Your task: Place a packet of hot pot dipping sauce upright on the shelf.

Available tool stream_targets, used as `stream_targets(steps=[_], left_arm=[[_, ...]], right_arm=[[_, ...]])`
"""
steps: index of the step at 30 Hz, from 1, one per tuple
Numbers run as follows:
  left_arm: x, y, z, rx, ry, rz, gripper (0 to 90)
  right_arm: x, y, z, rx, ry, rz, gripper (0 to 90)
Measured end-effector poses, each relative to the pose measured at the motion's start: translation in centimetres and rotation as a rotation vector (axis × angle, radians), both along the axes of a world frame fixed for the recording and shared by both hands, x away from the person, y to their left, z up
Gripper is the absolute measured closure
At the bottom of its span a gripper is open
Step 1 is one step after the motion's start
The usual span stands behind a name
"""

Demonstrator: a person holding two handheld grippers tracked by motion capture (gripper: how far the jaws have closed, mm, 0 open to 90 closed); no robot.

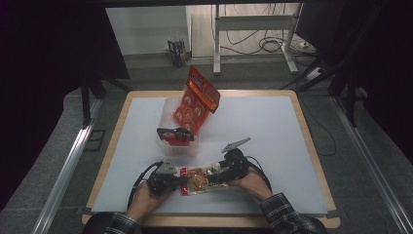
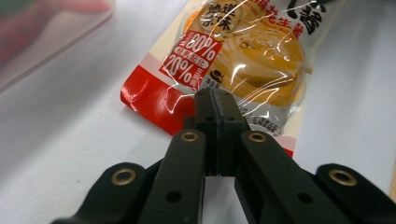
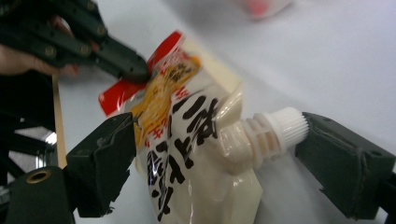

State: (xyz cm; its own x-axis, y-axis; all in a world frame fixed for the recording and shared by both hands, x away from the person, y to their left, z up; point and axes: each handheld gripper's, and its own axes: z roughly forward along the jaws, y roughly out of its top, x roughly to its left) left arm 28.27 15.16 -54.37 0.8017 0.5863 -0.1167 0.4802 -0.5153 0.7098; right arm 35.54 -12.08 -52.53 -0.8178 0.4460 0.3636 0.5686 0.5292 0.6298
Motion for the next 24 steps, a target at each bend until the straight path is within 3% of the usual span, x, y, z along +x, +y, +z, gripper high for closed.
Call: stream_targets(steps=[3, 6, 8, 9, 11, 23, 24], left_arm=[[0.0, 0.0, 0.0, 0.001, 0.0, 0.001, 90.0], [0.0, 0.0, 0.0, -0.001, 0.001, 0.001, 90.0], [0.0, 0.0, 0.0, -0.001, 0.001, 0.001, 90.0], [0.0, 0.0, 0.0, -0.002, 0.002, 0.001, 90.0], [0.0, 0.0, 0.0, -0.003, 0.002, 0.002, 90.0], [-0.3, 0.6, 0.1, -0.028, 0.02, -0.006, 89.8], [-0.3, 0.7, 0.1, -0.034, 0.022, -0.013, 83.4]], right_arm=[[-0.4, 0.4, -0.3, -0.022, -0.01, 0.013, 13.4], [-0.6, 0.6, -0.2, -0.029, -0.017, 0.028, 21.3], [-0.8, 0.8, -0.2, -0.032, -0.023, 0.045, 38.6], [-0.9, 1.0, -0.3, -0.022, 0.0, 0.063, 43.9], [-1.2, 1.3, -0.2, -0.04, -0.016, 0.075, 49.8], [-2.1, 2.1, 1.3, -0.059, -0.089, 0.104, 63.2], [-2.1, 2.1, 1.5, -0.062, -0.095, 0.108, 63.6]])
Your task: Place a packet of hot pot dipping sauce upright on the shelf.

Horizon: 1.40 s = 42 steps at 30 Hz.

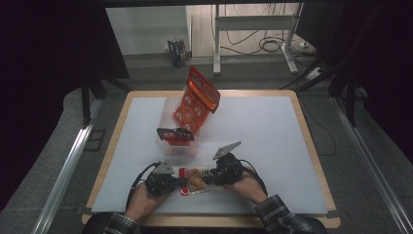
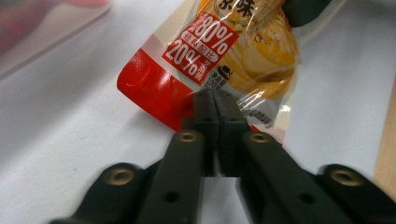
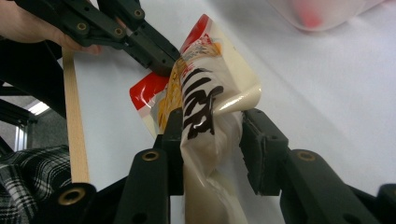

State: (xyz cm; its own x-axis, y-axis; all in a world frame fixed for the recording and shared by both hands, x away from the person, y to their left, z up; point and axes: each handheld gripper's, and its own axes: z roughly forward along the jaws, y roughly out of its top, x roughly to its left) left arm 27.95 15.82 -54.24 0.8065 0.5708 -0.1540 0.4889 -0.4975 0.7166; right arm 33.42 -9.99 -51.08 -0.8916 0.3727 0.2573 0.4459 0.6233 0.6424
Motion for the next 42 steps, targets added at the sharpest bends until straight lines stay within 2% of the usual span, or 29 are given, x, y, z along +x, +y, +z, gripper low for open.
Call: stream_targets(steps=[3, 6, 8, 9, 10, 11, 13, 19, 22, 32, 42], left_arm=[[-0.5, -0.2, 0.3, 0.023, -0.037, -0.009, 71.1], [-1.0, -0.8, 0.5, 0.061, -0.086, -0.019, 59.2], [-1.3, -1.0, 0.7, 0.06, -0.112, -0.023, 52.4], [-1.5, -1.1, 0.9, 0.046, -0.133, -0.014, 48.2], [-1.5, -1.1, 0.9, 0.046, -0.133, -0.014, 42.4], [-1.7, -1.1, 1.0, 0.044, -0.145, -0.012, 42.4], [-1.9, -1.0, 1.2, 0.031, -0.154, -0.005, 36.8], [-2.0, -0.6, 1.5, -0.003, -0.128, -0.002, 24.0], [-2.2, -0.5, 1.6, -0.005, -0.134, -0.001, 16.2], [-2.6, -0.3, 1.9, -0.032, -0.14, -0.004, 8.3], [-3.3, -0.4, 2.1, 0.01, -0.18, 0.012, 4.3]], right_arm=[[0.0, -0.2, 0.3, -0.001, -0.014, -0.001, 64.9], [0.1, -0.7, 0.9, 0.002, -0.05, -0.012, 66.2], [0.2, -1.2, 1.3, 0.004, -0.067, -0.024, 66.8], [0.3, -1.4, 1.5, 0.003, -0.077, -0.031, 67.1], [0.3, -1.4, 1.5, 0.003, -0.077, -0.031, 67.1], [0.3, -1.7, 1.8, 0.003, -0.086, -0.036, 67.3], [0.3, -1.9, 2.0, 0.003, -0.101, -0.037, 67.5], [0.2, -2.2, 2.8, 0.004, -0.131, -0.046, 68.0], [0.3, -2.5, 3.1, 0.007, -0.145, -0.053, 68.5], [0.6, -3.3, 4.4, 0.029, -0.176, -0.089, 69.4], [0.7, -3.9, 5.6, 0.032, -0.216, -0.106, 69.6]])
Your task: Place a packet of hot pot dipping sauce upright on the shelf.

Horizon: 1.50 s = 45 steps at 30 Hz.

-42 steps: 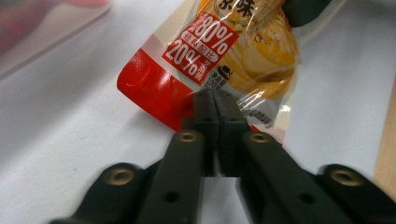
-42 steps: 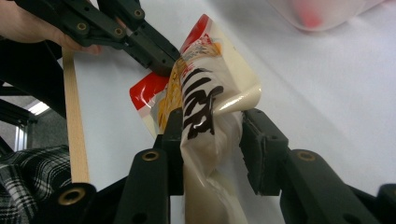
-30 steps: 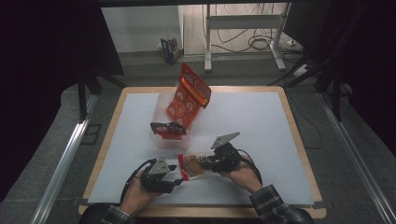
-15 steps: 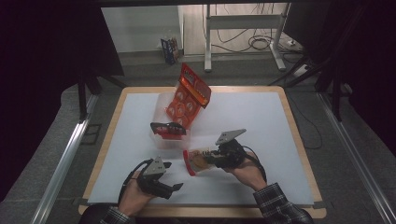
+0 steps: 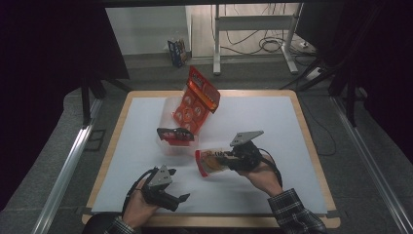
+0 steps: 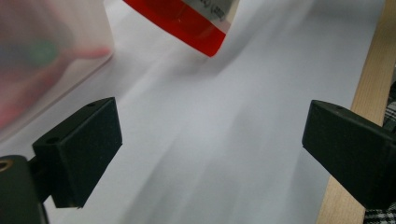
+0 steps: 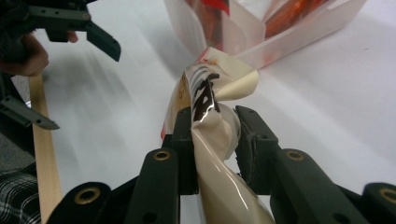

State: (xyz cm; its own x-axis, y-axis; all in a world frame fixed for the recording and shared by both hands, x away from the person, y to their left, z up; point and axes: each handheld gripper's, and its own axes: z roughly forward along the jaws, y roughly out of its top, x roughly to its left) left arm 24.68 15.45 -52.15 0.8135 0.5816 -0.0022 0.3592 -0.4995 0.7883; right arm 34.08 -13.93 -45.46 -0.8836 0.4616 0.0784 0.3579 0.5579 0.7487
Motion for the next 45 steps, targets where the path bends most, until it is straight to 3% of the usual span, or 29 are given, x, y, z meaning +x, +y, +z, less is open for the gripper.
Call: stream_targets(steps=[11, 21, 30, 45], left_arm=[[-0.8, 0.5, 0.3, 0.011, -0.044, 0.029, 3.3], [-1.5, 0.9, 0.3, 0.017, -0.059, 0.05, 2.7], [-1.6, 0.9, 0.3, 0.036, -0.069, 0.061, 2.5], [-1.6, 0.9, 0.2, 0.048, -0.072, 0.069, 2.4]], right_arm=[[0.2, -0.8, 0.9, 0.02, -0.023, -0.018, 69.7], [0.8, -1.6, 1.9, 0.035, -0.042, -0.042, 69.7], [1.9, -1.9, 3.6, 0.053, -0.094, -0.072, 69.6], [4.5, 0.2, 5.1, 0.061, -0.174, -0.079, 70.0]])
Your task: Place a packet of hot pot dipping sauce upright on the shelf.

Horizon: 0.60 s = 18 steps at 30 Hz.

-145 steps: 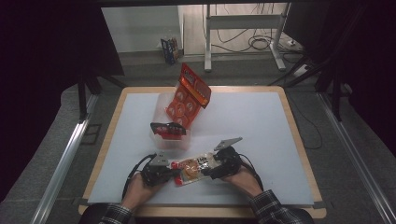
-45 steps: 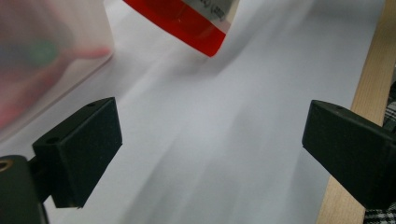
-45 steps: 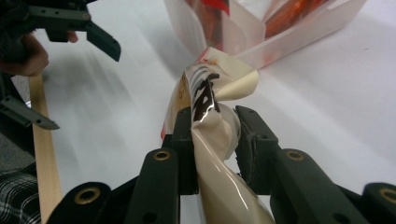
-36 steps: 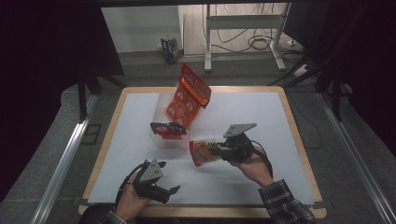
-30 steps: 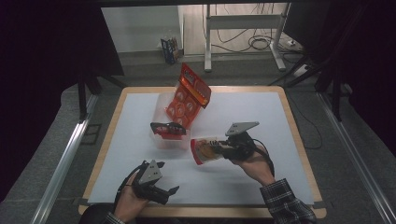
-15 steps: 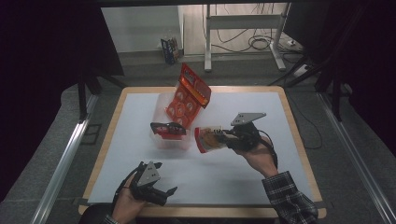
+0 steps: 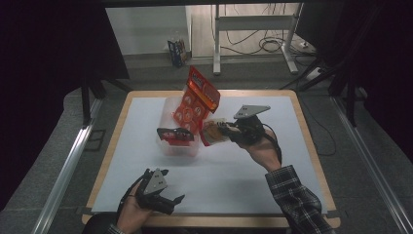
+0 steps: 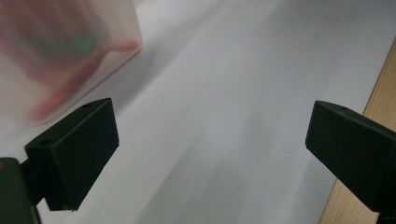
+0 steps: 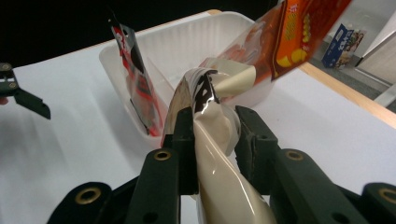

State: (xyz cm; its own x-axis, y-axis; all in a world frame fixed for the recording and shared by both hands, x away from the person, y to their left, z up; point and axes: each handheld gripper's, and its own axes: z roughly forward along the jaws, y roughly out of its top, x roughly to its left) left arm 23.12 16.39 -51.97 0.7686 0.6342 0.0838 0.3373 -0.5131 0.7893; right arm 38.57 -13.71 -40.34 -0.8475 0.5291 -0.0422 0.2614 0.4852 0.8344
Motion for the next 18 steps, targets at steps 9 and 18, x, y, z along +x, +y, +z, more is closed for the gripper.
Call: stream_targets(steps=[9, 18], left_arm=[[0.0, 0.0, 0.0, 0.008, 0.002, -0.002, 2.4], [0.0, 0.0, 0.0, 0.012, 0.004, -0.004, 2.4]], right_arm=[[1.6, 2.2, -0.2, -0.016, -0.038, 0.017, 70.0], [3.0, 4.1, -1.0, -0.029, -0.06, 0.032, 69.9]])
